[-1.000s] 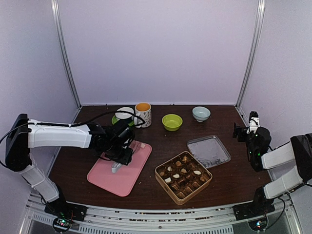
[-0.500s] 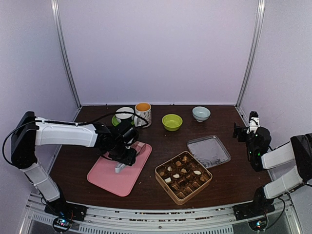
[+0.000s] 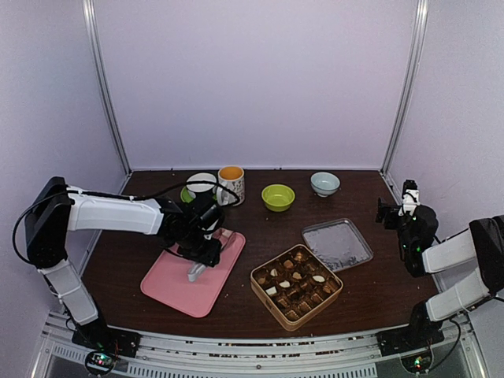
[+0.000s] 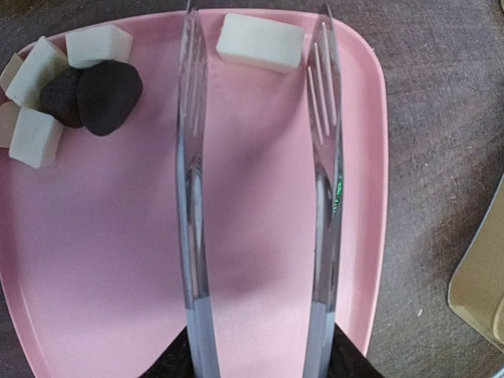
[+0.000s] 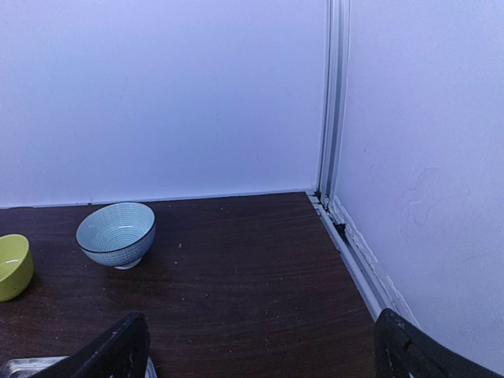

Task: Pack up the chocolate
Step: Pick up the fake chocolate from the plate, then place the fake chocolate in the empty pocket of the box.

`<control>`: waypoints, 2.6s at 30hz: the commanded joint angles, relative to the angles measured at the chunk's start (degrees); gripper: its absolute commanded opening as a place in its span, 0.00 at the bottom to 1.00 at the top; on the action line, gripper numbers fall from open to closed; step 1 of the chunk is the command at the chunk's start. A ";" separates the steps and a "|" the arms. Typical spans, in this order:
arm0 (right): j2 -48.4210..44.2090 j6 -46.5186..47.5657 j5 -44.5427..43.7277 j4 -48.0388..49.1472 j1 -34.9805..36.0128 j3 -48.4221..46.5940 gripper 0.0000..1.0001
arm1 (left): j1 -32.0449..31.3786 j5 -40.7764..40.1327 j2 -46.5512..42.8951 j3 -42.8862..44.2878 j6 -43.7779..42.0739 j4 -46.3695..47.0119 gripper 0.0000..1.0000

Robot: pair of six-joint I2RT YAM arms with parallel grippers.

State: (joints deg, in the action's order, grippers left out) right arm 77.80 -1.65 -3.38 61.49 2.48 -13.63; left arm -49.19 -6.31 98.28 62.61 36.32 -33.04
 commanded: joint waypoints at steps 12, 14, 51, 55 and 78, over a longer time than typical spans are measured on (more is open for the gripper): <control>0.14 0.17 0.12 0.81 -0.20 -0.78 1.00 | 2.52 2.33 0.01 2.96 -3.05 1.09 0.36; 0.07 0.18 0.12 0.83 -0.20 -0.79 1.00 | 2.51 2.35 -1.06 2.68 -3.08 0.18 0.33; 0.12 0.23 0.14 0.82 -0.20 -0.73 1.00 | -10.62 24.06 -11.80 3.52 -12.46 2.35 0.24; 0.07 0.24 0.18 0.82 -0.20 -0.77 1.00 | -11.94 24.02 -10.40 4.54 -12.24 3.80 0.24; 0.09 0.18 0.18 0.82 -0.20 -0.72 1.00 | -16.92 32.52 2.44 14.82 -15.57 2.67 0.23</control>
State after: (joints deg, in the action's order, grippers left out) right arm 77.80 -1.65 -3.38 61.49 2.48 -13.63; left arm -65.63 24.40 99.85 74.67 22.09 -31.77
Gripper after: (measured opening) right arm 0.999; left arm 0.360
